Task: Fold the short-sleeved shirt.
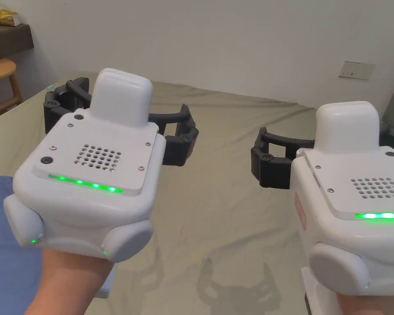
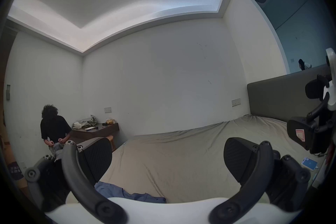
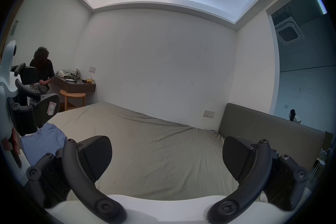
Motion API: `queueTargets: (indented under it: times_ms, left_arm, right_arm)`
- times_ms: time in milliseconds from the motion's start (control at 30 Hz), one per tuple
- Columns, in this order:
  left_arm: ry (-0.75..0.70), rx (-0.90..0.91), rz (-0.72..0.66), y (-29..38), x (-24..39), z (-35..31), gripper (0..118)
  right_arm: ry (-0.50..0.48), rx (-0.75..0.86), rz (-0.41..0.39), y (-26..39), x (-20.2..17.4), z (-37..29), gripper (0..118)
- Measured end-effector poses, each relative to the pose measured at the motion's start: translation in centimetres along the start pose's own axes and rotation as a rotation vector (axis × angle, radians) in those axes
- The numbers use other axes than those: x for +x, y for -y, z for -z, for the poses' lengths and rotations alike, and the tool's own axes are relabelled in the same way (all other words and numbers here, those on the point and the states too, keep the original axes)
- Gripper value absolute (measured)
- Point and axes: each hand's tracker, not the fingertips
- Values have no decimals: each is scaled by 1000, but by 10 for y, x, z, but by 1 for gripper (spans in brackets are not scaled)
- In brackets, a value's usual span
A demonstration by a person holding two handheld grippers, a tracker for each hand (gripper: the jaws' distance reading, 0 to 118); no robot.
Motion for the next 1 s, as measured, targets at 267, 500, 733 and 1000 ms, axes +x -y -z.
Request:
queueTargets:
  times_ms: [267,500,733,1000]
  left_arm:
    - [-1,-15,4,4,-1,0,118]
    - [-65,68,406,13,8,2,118]
    - [-350,522,1556,92,29,16,118]
    - [377,-261,-483,27,-44,26,118]
  right_arm:
    - [-1,-13,-2,4,-3,0,118]
    - [-13,-25,-208,7,-13,4,118]
    - [299,363,-1295,75,-50,9,118]
    - [-408,-205,322,10,26,25,118]
